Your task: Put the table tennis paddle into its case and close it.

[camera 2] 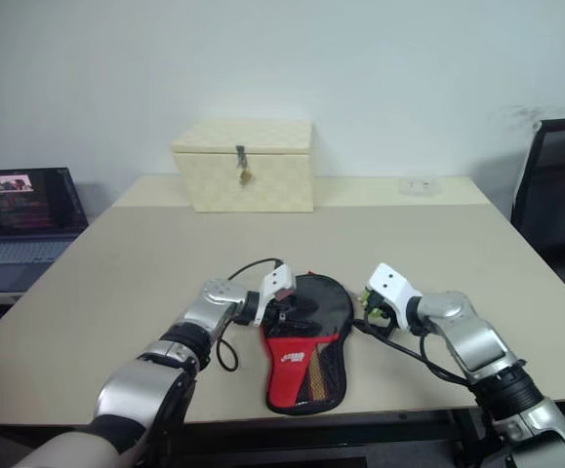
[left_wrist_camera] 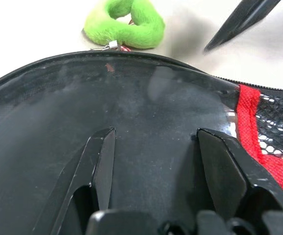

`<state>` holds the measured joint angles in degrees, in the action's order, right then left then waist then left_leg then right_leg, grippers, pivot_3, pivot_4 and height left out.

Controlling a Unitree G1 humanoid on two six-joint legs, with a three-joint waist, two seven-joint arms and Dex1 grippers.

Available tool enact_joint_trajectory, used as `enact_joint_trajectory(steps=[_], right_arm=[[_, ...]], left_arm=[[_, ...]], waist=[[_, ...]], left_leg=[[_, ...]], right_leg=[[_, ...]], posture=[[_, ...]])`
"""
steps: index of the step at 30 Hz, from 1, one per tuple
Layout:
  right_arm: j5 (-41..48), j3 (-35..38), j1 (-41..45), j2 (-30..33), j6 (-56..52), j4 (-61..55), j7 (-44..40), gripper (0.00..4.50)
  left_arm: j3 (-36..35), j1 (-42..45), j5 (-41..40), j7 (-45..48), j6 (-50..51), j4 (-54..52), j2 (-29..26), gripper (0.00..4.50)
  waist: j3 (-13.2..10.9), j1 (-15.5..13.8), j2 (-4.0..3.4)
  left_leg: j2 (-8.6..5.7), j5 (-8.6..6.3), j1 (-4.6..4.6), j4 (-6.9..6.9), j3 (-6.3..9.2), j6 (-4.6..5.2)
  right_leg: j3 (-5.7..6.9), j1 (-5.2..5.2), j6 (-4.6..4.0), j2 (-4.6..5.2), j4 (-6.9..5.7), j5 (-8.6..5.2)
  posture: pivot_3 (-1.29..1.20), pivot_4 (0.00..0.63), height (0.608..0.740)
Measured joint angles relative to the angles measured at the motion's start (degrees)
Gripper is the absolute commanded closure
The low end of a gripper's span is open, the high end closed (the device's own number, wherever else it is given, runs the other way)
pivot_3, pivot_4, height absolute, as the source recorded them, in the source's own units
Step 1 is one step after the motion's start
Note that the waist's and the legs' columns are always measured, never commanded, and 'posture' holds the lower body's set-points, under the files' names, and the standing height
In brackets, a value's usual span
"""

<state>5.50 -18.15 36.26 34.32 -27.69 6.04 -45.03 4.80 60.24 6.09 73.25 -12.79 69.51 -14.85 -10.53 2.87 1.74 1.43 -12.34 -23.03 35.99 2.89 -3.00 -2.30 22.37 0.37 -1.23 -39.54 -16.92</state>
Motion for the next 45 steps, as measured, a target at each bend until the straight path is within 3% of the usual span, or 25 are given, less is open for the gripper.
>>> enact_joint_trajectory(steps=[6, 9, 21, 32, 45], right_arm=[[-4.2, 0.0, 3.1, -2.0, 4.3, 11.2, 0.2, 0.0], [-4.6, 0.1, 4.1, -2.8, 5.0, 13.3, 0.1, 0.52], [-7.1, 0.6, 4.1, -2.6, 5.0, 13.8, 0.0, 4.48], [-7.1, 2.8, 1.1, 2.2, 0.2, 2.7, -3.4, 4.48], [0.4, 7.0, -12.1, 12.6, -13.4, -21.4, -10.3, 4.48]], left_arm=[[0.0, -0.2, -0.3, 0.0, 0.1, -0.2, -0.2, 1.65], [0.1, -0.6, -0.3, 0.0, 0.1, -0.6, -0.2, 1.62], [1.5, -1.1, -0.3, -0.1, -0.2, -1.5, -0.2, 1.62], [2.5, -1.8, -0.3, 2.3, -3.2, -2.0, -0.2, 1.62], [2.5, -2.5, -0.3, 1.0, -3.6, -1.8, 0.5, 1.62]], waist=[[0.0, 0.0, 0.0], [0.0, 0.0, 0.0], [0.0, -0.1, -0.01], [0.0, -0.3, -0.05], [0.1, -1.0, -0.09]], left_leg=[[0.0, 0.0, 0.02, 0.0, 0.0, 0.0], [0.01, 0.0, 0.07, 0.02, 0.0, 0.0], [-0.01, 0.0, 0.1, 0.08, 0.0, 0.0], [-0.01, 0.0, 0.12, 0.07, 0.0, 0.0], [-0.02, -0.01, 0.17, 0.07, 0.02, 0.01]], right_leg=[[0.0, 0.0, -0.01, 0.02, -0.03, 0.01], [-0.01, -0.03, -0.01, 0.02, -0.08, 0.01], [-0.02, -0.06, -0.01, 0.02, -0.18, 0.0], [-0.01, -0.07, -0.01, 0.02, -0.16, 0.0], [0.0, -0.17, 0.0, 0.01, -0.08, -0.01]], posture=[[0.0, 0.15, 0.74], [0.0, 0.15, 0.74], [0.0, 0.15, 0.74], [0.0, 0.15, 0.74], [0.0, 0.15, 0.74]])
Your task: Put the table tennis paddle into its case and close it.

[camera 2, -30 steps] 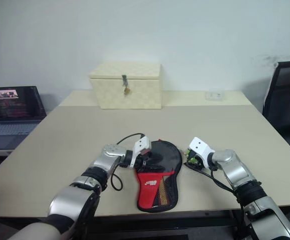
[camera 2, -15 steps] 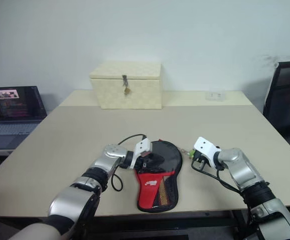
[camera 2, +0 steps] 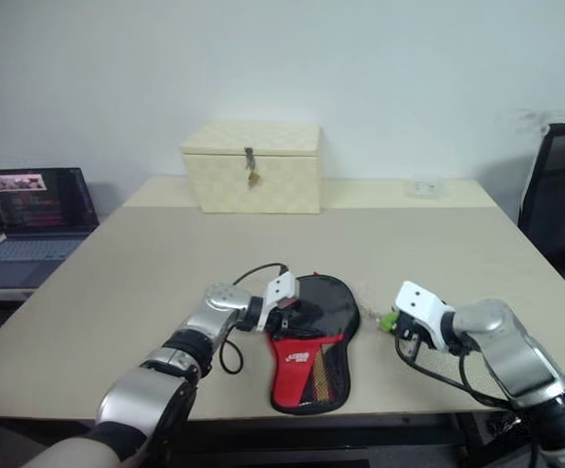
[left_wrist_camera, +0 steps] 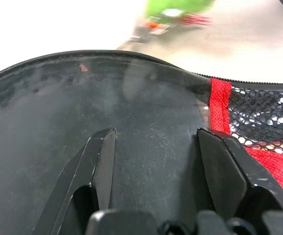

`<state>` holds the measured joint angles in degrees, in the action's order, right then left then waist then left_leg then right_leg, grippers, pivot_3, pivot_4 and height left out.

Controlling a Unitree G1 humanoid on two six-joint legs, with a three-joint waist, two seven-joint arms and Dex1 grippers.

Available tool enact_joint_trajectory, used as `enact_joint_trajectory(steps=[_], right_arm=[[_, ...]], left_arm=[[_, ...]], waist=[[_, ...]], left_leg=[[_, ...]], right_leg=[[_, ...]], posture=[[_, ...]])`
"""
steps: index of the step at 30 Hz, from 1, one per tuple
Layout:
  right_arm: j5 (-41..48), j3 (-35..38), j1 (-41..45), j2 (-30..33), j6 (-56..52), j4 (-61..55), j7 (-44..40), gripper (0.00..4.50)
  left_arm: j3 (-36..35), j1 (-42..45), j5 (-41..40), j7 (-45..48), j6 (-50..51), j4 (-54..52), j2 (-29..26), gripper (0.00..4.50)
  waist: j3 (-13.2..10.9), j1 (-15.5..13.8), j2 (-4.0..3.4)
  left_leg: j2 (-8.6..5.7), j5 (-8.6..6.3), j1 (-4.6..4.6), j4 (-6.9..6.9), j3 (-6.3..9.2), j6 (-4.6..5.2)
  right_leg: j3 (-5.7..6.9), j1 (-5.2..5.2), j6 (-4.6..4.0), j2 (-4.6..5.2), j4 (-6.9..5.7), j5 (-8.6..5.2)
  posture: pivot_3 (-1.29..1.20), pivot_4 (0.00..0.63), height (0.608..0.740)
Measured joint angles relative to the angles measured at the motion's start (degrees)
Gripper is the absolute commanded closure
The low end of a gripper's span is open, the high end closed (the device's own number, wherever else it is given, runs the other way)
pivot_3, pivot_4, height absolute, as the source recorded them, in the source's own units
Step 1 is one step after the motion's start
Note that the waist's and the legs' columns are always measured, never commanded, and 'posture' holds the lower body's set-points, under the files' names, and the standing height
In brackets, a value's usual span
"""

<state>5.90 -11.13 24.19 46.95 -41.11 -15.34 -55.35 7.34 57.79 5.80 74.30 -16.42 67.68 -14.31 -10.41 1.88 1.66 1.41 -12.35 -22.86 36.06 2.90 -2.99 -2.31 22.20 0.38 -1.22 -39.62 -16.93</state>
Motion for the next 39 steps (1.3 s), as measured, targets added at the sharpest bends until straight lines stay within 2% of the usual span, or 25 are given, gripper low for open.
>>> enact_joint_trajectory(steps=[8, 12, 22, 29, 36, 39], right_arm=[[9.4, 2.6, -12.4, 4.6, -8.4, -20.0, -2.5, 4.48], [12.2, 5.4, -15.3, 7.0, -11.2, -24.9, -2.1, 4.48], [22.1, 8.0, -23.4, 7.4, -18.7, -36.2, 0.9, 4.48], [28.5, 9.4, -25.3, 6.2, -22.6, -41.0, 5.9, 4.48], [33.7, 5.6, -23.0, 3.0, -24.3, -41.3, 14.2, 4.48], [34.2, 5.1, -21.4, 2.8, -24.6, -41.1, 14.8, 3.74]], left_arm=[[0.1, 0.0, 0.0, -0.9, 0.2, 0.2, 0.4, 1.62], [0.2, 0.1, 0.0, -1.2, 0.9, 0.3, 1.1, 1.62], [0.4, 1.1, 0.5, -4.0, 1.2, 1.8, 2.8, 1.62], [1.4, 2.5, 1.7, -7.7, 1.1, 2.9, 4.9, 1.62], [2.1, 3.5, 2.7, -9.7, 0.7, 3.9, 6.0, 1.62], [2.1, 3.5, 2.7, -9.8, 0.5, 4.0, 5.9, 1.62]], waist=[[0.1, 0.0, -0.03], [0.2, -0.2, -0.01], [0.3, -0.4, 0.04], [0.4, -0.4, 0.17], [0.4, -0.3, 0.24], [0.4, -0.3, 0.25]], left_leg=[[0.0, -0.01, -0.01, 0.0, 0.02, 0.01], [-0.02, -0.01, -0.01, 0.0, 0.07, 0.01], [-0.04, -0.07, 0.09, 0.03, 0.13, 0.09], [-0.03, -0.07, 0.09, 0.02, 0.13, 0.09], [-0.03, -0.07, 0.08, 0.01, 0.12, 0.09], [-0.02, -0.07, 0.09, 0.01, 0.1, 0.1]], right_leg=[[0.02, -0.07, 0.02, -0.01, 0.13, 0.0], [0.08, -0.15, 0.04, 0.03, 0.27, 0.0], [0.11, -0.47, 0.17, 0.07, 0.64, 0.06], [0.09, -0.48, 0.19, 0.07, 0.66, 0.04], [0.07, -0.47, 0.2, 0.07, 0.67, 0.04], [0.08, -0.47, 0.2, 0.07, 0.67, 0.04]], posture=[[0.0, 0.15, 0.74], [0.0, 0.15, 0.74], [0.0, 0.15, 0.74], [0.0, 0.15, 0.74], [0.0, 0.15, 0.74], [0.0, 0.15, 0.74]])
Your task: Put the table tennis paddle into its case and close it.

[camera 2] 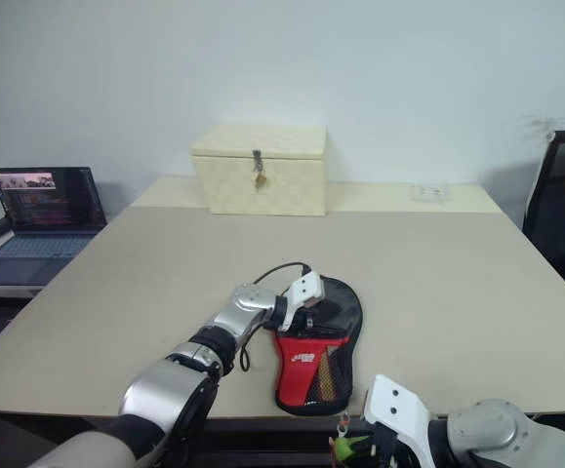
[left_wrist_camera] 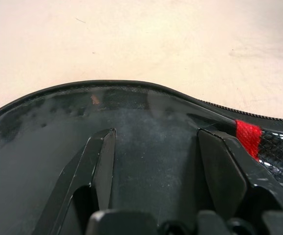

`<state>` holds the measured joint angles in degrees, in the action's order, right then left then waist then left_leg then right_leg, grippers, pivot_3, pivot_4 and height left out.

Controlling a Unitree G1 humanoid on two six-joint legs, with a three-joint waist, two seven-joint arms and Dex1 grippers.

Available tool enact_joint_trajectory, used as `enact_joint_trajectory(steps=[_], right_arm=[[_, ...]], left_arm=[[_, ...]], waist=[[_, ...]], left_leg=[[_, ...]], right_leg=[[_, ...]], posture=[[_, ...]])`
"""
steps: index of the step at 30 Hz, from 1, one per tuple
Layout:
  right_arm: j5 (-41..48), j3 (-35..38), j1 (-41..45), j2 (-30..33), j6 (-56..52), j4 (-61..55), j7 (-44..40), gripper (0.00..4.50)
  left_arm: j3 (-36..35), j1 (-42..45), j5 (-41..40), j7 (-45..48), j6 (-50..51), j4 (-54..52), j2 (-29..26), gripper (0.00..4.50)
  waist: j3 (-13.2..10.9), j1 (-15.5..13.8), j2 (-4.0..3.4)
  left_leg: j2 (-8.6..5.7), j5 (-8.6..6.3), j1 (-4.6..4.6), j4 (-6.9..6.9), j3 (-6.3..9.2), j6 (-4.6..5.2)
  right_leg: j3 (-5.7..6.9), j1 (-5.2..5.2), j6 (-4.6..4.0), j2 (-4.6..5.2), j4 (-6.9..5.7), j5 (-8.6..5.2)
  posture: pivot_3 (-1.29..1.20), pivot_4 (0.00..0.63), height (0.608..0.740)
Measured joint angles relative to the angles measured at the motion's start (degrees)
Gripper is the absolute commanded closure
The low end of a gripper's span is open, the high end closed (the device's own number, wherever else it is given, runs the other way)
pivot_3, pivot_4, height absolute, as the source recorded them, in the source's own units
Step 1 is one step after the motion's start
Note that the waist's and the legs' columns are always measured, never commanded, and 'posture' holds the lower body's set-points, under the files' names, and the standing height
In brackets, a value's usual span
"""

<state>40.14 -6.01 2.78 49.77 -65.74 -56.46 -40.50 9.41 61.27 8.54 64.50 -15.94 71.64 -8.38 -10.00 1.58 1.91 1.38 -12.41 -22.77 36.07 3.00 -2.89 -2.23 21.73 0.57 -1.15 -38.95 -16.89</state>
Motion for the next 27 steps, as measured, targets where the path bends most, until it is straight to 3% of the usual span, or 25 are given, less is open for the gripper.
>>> enact_joint_trajectory(steps=[9, 17, 22, 27], right_arm=[[4.3, 1.3, 8.9, 1.3, 0.4, 6.2, -3.4, 0.66], [-3.7, 2.9, 21.6, -2.8, 13.6, 29.2, -4.4, 0.66], [-12.8, -1.1, 27.5, -8.6, 28.7, 49.7, -9.2, 0.66], [-18.4, -2.2, 32.5, -12.3, 40.3, 66.4, -14.1, 0.66]], left_arm=[[-1.0, -2.0, -1.1, -0.1, -1.2, -1.1, -1.7, 1.62], [-4.6, -8.0, -6.0, 3.0, -1.5, -7.7, -7.2, 1.62], [-8.7, -21.9, -13.4, 4.7, 9.6, -32.9, -14.2, 1.62], [-13.3, -35.9, -19.1, -1.3, 23.6, -58.9, -19.0, 1.62]], waist=[[0.1, 0.4, 0.04], [0.0, 1.2, 0.06], [-0.1, 1.6, 0.0], [-0.3, 1.1, -0.19]], left_leg=[[0.06, 0.0, 0.09, -0.01, -0.08, 0.0], [0.15, 0.0, 0.11, -0.1, -0.14, 0.01], [0.29, -0.01, -0.27, -0.16, -0.13, 0.02], [0.34, -0.05, -0.28, -0.18, -0.06, 0.08]], right_leg=[[-0.05, -0.01, 0.0, -0.02, -0.02, 0.0], [-0.11, 0.07, -0.02, -0.1, -0.06, 0.0], [-0.24, 0.52, -0.11, 0.01, -0.16, 0.04], [-0.27, 0.51, -0.37, 0.33, -0.14, 0.14]], posture=[[0.0, 0.15, 0.74], [0.0, 0.15, 0.74], [0.0, 0.15, 0.74], [0.0, 0.15, 0.74]])
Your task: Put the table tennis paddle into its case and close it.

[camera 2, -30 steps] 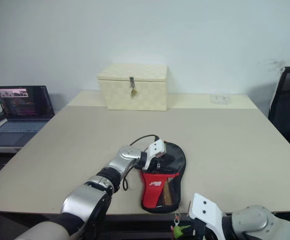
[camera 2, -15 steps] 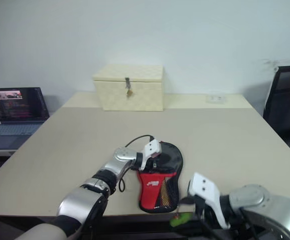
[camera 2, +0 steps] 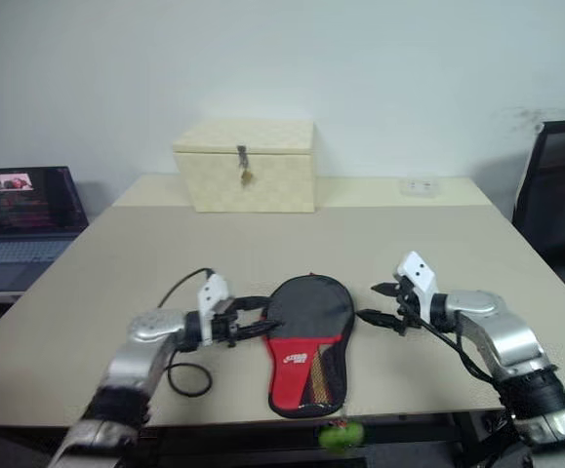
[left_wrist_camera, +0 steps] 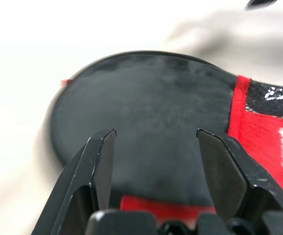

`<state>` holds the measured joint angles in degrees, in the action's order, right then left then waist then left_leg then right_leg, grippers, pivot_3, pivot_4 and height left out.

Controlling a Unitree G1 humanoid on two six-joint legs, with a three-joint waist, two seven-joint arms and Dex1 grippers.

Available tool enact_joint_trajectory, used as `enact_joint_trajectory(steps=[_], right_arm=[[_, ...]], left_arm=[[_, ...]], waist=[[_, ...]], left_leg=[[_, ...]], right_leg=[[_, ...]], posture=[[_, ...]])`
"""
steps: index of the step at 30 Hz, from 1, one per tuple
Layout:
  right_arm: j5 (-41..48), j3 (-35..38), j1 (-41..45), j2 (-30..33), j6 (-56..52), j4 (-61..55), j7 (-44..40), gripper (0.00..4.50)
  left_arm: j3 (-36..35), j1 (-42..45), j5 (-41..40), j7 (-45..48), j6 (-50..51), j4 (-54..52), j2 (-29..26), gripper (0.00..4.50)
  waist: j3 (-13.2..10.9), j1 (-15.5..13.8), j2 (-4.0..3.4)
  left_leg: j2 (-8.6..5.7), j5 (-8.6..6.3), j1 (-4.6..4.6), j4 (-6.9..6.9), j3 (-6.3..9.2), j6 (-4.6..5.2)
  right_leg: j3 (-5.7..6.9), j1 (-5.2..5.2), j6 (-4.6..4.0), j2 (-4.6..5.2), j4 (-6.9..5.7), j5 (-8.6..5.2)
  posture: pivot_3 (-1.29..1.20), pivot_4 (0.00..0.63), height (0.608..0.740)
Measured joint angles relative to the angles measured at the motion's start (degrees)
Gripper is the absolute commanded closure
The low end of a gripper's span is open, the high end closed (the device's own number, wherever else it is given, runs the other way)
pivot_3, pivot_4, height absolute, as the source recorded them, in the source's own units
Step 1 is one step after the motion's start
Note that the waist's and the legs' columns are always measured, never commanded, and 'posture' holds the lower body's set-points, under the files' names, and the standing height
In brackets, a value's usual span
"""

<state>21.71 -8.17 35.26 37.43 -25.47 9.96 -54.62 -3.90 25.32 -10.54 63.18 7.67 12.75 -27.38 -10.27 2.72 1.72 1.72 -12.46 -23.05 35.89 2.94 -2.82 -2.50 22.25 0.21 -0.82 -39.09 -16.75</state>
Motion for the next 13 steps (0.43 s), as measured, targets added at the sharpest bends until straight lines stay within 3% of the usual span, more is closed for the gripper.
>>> enact_joint_trajectory(steps=[6, 13], right_arm=[[-3.8, 0.9, 5.3, -0.5, 9.4, 15.6, -3.9, 0.66], [-7.3, 3.5, 6.8, 0.9, 12.4, 21.5, -3.0, 0.66]], left_arm=[[-3.6, -8.6, -3.4, -9.7, 10.7, -17.1, -1.6, 1.62], [-4.4, -7.8, -4.3, -12.8, 12.1, -16.8, -4.8, 1.62]], waist=[[-0.1, -1.2, -0.12], [-0.3, -1.0, -0.28]], left_leg=[[-0.09, 0.01, 0.05, 0.14, 0.07, 0.0], [-0.06, 0.01, 0.08, 0.08, -0.03, 0.0]], right_leg=[[0.08, -0.16, 0.29, 0.01, 0.0, -0.12], [0.01, -0.11, 0.08, 0.0, 0.01, -0.02]], posture=[[0.0, 0.15, 0.74], [0.0, 0.15, 0.74]])
